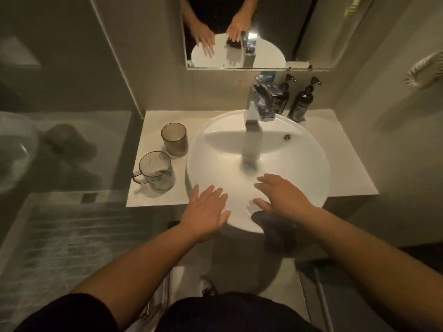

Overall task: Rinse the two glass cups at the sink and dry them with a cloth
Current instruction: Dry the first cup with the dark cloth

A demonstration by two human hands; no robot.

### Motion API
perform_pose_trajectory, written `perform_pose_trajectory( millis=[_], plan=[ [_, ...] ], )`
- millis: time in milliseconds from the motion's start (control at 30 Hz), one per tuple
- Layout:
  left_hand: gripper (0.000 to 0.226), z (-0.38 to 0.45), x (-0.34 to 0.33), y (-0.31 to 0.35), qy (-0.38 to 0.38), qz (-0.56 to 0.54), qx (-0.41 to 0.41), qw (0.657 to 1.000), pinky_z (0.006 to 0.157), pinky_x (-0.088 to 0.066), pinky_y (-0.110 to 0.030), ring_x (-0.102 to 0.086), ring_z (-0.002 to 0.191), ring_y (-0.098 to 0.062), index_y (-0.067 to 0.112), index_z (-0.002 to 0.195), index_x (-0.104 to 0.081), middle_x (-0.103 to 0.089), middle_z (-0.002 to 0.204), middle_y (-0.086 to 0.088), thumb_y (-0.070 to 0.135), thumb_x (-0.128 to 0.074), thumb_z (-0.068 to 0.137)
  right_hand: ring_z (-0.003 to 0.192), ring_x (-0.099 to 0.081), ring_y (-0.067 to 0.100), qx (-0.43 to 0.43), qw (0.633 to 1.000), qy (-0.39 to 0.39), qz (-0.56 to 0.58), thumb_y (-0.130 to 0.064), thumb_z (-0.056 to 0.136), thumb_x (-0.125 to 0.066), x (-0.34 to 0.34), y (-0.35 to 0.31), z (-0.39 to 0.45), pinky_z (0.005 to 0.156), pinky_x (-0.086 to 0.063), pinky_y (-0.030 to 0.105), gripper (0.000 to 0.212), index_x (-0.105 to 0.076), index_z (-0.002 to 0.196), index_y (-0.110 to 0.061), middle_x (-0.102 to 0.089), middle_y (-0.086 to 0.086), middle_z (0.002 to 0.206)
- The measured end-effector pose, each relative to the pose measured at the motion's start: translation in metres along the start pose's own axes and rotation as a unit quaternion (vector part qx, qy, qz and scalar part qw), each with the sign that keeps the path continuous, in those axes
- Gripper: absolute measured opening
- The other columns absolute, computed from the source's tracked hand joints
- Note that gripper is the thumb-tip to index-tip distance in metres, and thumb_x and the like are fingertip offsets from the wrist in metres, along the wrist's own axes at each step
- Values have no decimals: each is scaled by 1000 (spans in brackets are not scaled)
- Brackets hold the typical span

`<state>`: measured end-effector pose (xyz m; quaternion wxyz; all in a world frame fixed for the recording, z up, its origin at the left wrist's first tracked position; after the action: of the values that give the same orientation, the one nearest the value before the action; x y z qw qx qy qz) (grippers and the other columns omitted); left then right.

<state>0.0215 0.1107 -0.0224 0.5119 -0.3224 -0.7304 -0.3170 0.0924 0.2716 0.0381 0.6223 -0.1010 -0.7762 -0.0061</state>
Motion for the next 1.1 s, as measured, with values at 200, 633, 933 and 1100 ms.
perform_pose_trajectory(
  millis=[200,633,933,1100],
  plan=[
    [80,2,-1,5,29,32,9,999,123,-4,-56,-45,134,-23,23,122,-64,-61,134,1,52,2,88,131,-44,25,30,998,-33,48,-53,94,-50,-26,3,-63,110,-35,37,57,-44,139,-19,-46,5,145],
    [46,4,-3,8,4,60,33,998,121,-11,-56,-51,119,-28,19,111,-64,-62,125,-8,34,-22,102,141,-24,39,86,990,31,-110,-27,86,-68,-77,-8,-88,119,-9,50,86,-16,152,-7,-26,20,153],
    [45,4,-2,9,-25,61,39,997,121,-10,-56,-49,123,-30,18,117,-63,-60,130,-10,32,-23,103,93,-55,36,95,982,97,-127,-7,69,-78,-85,-4,-73,85,-48,48,76,-40,135,-2,-55,21,113],
    [46,-1,1,16,-21,54,50,997,122,-11,-55,-48,126,-30,13,121,-62,-60,132,-11,31,-24,103,89,-58,32,79,986,138,-43,-10,69,-80,-75,2,-68,76,-50,41,59,-53,121,-9,-61,16,106]
  ],
)
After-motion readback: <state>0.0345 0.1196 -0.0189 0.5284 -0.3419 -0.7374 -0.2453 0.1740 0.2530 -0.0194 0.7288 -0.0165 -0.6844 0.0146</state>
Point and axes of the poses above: each hand's wrist, its own z-axis towards the middle knuckle, its own x-axis out of the back of the hand, y = z × x, the point moved 7 cm from there along z, towards the middle knuckle
